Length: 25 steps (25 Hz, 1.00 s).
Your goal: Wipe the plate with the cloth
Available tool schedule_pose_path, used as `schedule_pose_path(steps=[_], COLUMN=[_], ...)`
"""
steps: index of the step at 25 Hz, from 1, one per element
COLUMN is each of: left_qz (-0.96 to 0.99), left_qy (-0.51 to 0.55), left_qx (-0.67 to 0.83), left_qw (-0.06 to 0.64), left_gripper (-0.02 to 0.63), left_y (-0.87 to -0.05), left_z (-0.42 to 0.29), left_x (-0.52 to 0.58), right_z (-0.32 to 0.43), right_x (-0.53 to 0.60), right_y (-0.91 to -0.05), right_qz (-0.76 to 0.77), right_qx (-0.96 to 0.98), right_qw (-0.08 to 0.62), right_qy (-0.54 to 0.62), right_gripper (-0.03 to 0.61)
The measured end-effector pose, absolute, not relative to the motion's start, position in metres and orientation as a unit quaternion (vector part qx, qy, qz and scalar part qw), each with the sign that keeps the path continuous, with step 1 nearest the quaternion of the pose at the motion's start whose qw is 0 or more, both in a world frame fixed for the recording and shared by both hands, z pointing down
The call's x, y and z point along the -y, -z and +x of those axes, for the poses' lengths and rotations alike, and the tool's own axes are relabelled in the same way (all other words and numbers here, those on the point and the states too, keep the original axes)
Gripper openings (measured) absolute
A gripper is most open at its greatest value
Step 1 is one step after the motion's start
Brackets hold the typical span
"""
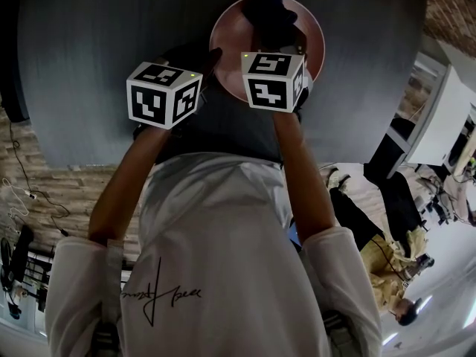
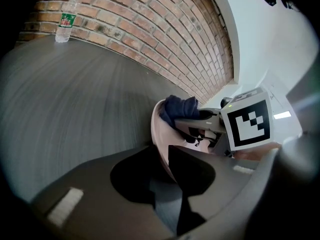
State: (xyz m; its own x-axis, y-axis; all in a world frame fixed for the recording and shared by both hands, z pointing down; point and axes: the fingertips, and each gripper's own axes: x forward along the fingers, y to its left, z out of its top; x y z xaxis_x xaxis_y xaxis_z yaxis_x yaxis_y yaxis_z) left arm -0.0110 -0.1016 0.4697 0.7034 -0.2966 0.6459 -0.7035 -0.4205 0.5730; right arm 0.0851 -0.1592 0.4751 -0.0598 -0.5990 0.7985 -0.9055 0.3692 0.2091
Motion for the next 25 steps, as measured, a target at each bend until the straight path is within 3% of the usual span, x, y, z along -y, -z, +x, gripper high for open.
schedule_pose_path(steps=[25], left_qz=[0.810], left_qy=[-0.227], left_qx=[0.307], left_qw=[0.445], left_gripper=[0.097], left_y=[-0.472], left_z=[-0.008], left_x=[0.104], right_z=[0.055], right_x=[0.151], right_y=[-0.478], right_qz=[0.488], right_qx=[0.744], right_qw=[0.418], right_qy=[-0.182], right_gripper=[0.117])
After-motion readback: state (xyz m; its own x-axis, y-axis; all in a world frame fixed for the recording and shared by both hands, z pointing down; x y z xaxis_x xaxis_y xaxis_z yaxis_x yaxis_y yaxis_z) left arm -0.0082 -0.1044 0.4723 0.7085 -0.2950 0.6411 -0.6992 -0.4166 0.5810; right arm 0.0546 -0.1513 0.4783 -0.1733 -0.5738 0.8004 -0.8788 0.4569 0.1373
